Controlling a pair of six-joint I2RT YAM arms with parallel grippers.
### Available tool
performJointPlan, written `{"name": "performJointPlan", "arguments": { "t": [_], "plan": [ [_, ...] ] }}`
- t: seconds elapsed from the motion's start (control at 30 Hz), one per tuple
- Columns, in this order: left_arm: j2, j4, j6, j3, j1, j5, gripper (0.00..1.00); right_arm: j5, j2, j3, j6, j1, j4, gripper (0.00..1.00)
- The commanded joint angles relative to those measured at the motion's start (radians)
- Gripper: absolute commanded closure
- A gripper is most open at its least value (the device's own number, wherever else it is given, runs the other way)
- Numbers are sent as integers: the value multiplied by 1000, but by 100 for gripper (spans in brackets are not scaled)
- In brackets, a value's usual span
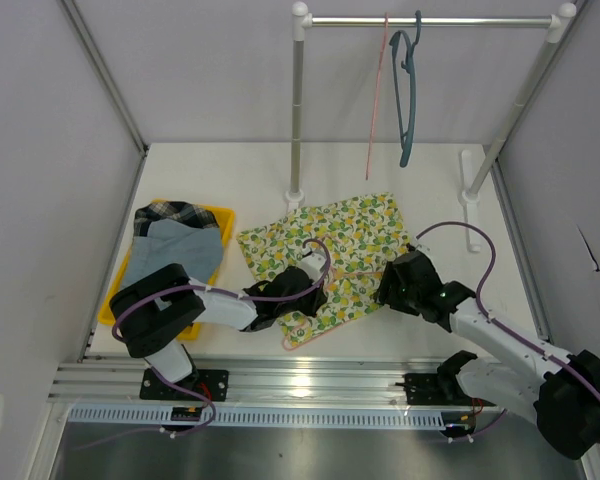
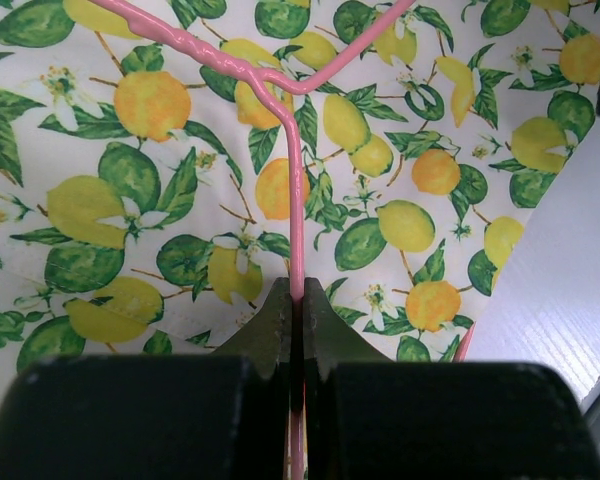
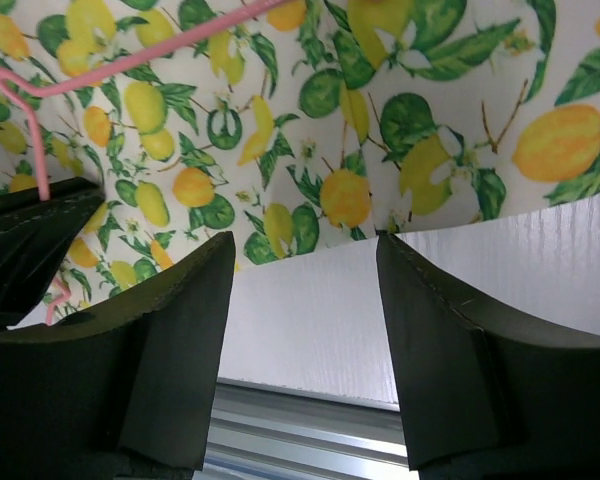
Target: Place the skirt on the hanger
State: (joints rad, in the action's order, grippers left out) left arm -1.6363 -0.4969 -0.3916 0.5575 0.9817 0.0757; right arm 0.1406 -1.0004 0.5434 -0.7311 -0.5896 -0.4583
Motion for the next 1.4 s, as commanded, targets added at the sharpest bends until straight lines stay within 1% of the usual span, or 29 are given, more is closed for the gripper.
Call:
{"name": "performJointPlan", "arguments": {
  "t": [0.0, 0.1, 0.3, 0.4, 0.5, 0.53, 0.57, 0.6, 0.67, 0.7, 0.83, 1.03, 1.23, 1.37],
  "plan": [
    [-3, -5, 11, 35, 11, -1, 100, 67, -10, -13, -62, -21, 56, 37],
    [-7, -6, 11, 32, 11, -5, 100, 79, -43, -20, -65, -27, 84, 36],
    [-13, -6, 7, 28, 11, -13, 100, 108, -173, 6, -42, -12, 158, 35],
    [-13, -5, 8, 28, 11, -20, 100, 113, -208, 15, -28, 5, 196, 41],
    [-13, -2, 11, 25, 11, -22, 100, 119, -236, 44, -16, 14, 205, 63],
    [-10, -5, 13, 24, 11, -22, 100, 122, -244, 62, -10, 16, 201, 69],
    [-11, -5, 13, 22, 11, -22, 100, 122, -257, 76, -5, 16, 193, 77],
    [-11, -5, 14, 22, 11, -16, 100, 128, -259, 88, 2, 17, 184, 91],
    [-8, -3, 19, 22, 11, -11, 100, 126, -254, 118, 12, 17, 164, 99],
    [-7, -3, 19, 22, 11, -8, 100, 123, -245, 127, 13, 16, 155, 100],
    [-13, -5, 25, 28, 11, 1, 100, 99, -224, 167, 33, 25, 110, 100],
    [-20, -9, 23, 28, 15, 19, 100, 68, -184, 188, 32, 40, 90, 100],
    [-23, 12, 20, 36, 21, 88, 100, 31, -146, 222, 44, 82, 46, 100],
    [-25, 34, 13, 33, 26, 151, 100, 5, -106, 208, 56, 129, 21, 100]
  ]
}}
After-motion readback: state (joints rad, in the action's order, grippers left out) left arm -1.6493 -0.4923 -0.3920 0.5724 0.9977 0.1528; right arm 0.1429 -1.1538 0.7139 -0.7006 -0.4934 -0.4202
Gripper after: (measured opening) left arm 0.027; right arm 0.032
